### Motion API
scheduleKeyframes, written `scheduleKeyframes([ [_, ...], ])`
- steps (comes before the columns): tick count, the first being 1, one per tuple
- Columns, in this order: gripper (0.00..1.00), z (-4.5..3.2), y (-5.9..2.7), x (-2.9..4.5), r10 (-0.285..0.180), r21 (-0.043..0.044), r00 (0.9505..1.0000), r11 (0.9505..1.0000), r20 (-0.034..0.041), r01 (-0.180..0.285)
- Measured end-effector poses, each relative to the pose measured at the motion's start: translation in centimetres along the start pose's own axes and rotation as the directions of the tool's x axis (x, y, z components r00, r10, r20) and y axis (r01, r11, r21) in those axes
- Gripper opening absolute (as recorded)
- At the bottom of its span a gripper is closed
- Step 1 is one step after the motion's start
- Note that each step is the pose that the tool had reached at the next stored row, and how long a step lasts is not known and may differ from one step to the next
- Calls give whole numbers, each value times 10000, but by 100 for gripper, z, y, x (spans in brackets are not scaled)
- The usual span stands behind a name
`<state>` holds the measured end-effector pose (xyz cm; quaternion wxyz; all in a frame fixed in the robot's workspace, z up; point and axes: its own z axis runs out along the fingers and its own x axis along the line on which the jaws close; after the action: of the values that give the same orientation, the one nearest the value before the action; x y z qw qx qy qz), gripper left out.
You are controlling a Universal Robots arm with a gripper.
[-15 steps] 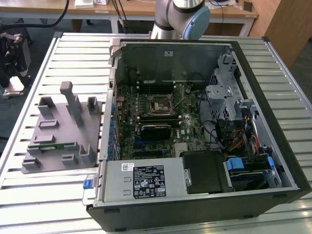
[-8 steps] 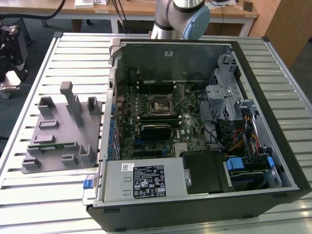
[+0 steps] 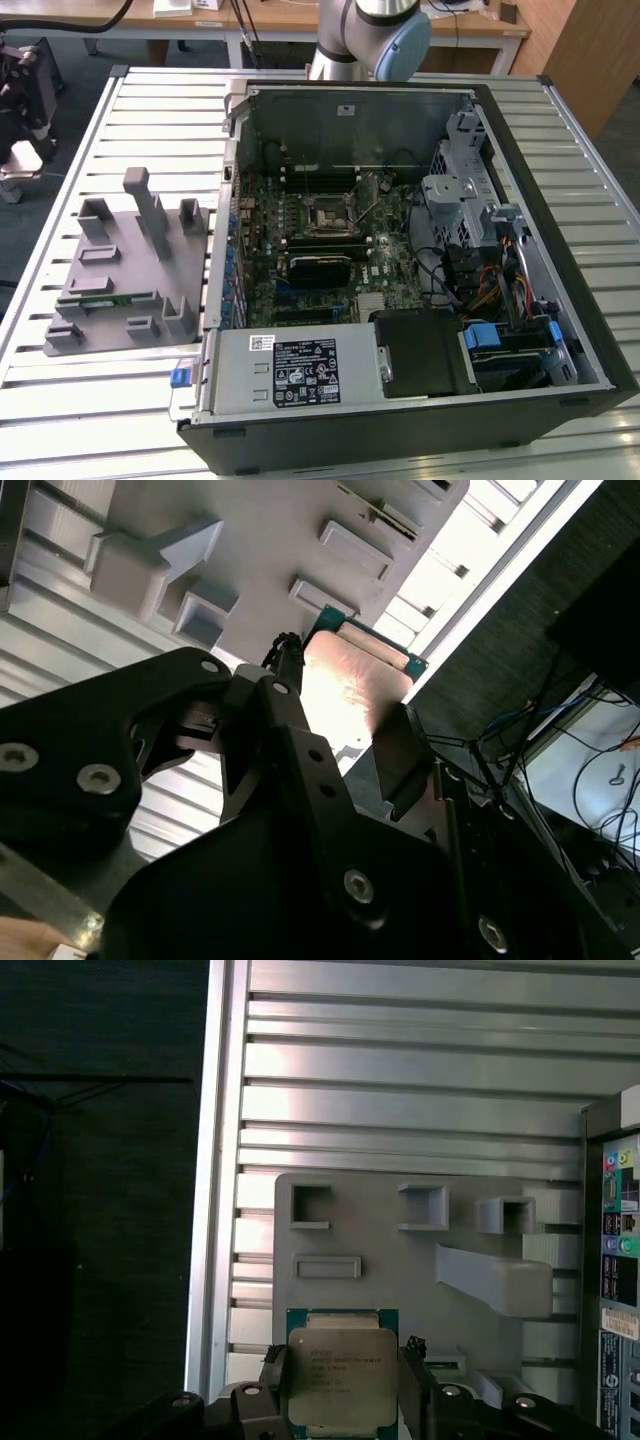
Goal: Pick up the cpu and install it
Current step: 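Pick up the cpu and move it towards the insertion slot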
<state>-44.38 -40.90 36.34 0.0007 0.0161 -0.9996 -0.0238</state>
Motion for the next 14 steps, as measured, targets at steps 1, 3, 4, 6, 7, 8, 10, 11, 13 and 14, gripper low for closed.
scheduleKeyframes([
  [1, 53, 0, 0, -9, 0, 0, 10000, 10000, 0, 0],
  [3, 53, 0, -1, -38, 1, -12, 10000, 10000, 0, -1],
  [4, 53, 0, -1, -56, 1, -21, 10000, 10000, 0, -1],
  [6, 53, 0, -3, -97, 1, -39, 10000, 10000, 1, -1],
  [7, 53, 0, -4, -118, 0, -45, 10000, 10000, 1, 0],
  [8, 53, 0, -4, -140, 1, -49, 10000, 10000, 2, -1],
  [10, 53, -1, -6, -182, 1, -51, 10000, 10000, 1, -1],
  [11, 53, -1, -6, -199, 1, -51, 10000, 10000, 0, -1],
  [13, 53, 0, -7, -238, 1, -53, 10000, 10000, 2, -1],
  [14, 53, 0, -8, -257, 1, -53, 10000, 10000, 1, -1],
])
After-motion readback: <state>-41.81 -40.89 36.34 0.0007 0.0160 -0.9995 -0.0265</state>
